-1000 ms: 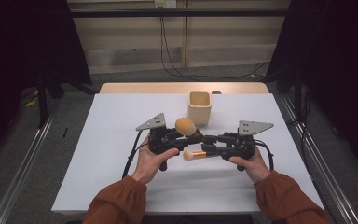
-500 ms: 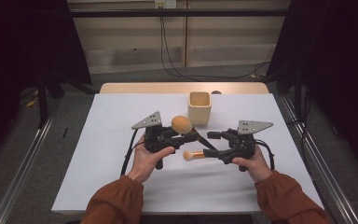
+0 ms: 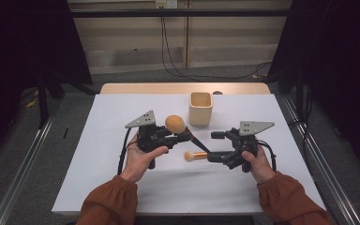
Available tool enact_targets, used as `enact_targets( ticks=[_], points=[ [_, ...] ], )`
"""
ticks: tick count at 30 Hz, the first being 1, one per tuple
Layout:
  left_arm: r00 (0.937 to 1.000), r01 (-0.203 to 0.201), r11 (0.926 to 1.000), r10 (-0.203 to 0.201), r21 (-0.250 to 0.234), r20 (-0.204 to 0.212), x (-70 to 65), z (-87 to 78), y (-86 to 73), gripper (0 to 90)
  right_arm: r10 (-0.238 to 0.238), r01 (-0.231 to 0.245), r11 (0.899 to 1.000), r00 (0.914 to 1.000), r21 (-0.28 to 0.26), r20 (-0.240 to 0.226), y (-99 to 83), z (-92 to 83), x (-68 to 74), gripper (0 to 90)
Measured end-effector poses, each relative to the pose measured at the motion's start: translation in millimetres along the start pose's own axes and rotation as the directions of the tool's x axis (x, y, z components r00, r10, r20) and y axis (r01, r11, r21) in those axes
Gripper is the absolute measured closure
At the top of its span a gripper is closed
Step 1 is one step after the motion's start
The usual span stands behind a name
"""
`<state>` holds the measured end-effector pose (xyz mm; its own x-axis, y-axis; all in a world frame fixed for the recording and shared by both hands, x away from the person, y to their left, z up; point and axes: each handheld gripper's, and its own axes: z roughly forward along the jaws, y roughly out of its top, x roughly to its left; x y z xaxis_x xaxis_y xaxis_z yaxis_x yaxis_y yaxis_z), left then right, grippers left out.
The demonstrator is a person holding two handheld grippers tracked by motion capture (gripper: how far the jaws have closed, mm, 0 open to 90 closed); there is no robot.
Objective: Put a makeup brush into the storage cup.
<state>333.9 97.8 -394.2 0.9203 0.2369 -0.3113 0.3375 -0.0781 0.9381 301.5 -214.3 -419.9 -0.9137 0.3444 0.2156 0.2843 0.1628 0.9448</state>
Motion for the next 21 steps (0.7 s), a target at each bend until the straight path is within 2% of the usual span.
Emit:
enact_targets(
  ticks=[7, 11, 13, 21],
  points=[
    [0.9998, -0.018, 0.9988, 0.018, 0.045, -0.001, -3.8, -3.5, 8.4, 66.0, -0.001, 0.001, 1.000, 1.0000, 0.021, 0.005, 0.0, 1.9, -0.3, 9.2],
    [0.9999, -0.012, 0.9973, 0.012, 0.073, -0.005, -4.8, -5.3, 9.1, 66.0, 0.000, 0.000, 0.999, 0.9998, 0.035, 0.019, -0.4, 2.6, 0.6, 9.6],
    [0.9998, -0.017, 0.9947, 0.018, 0.101, -0.006, -5.3, -6.2, 9.1, 66.1, 0.003, -0.004, 0.999, 0.9999, 0.045, 0.012, -1.0, 3.3, 1.1, 9.7],
    [0.9996, -0.020, 0.9872, 0.023, 0.158, -0.017, -4.9, -7.7, 13.4, 66.1, 0.001, 0.000, 0.998, 0.9998, 0.070, -0.021, -1.5, 7.5, 4.6, 9.7]
  ],
)
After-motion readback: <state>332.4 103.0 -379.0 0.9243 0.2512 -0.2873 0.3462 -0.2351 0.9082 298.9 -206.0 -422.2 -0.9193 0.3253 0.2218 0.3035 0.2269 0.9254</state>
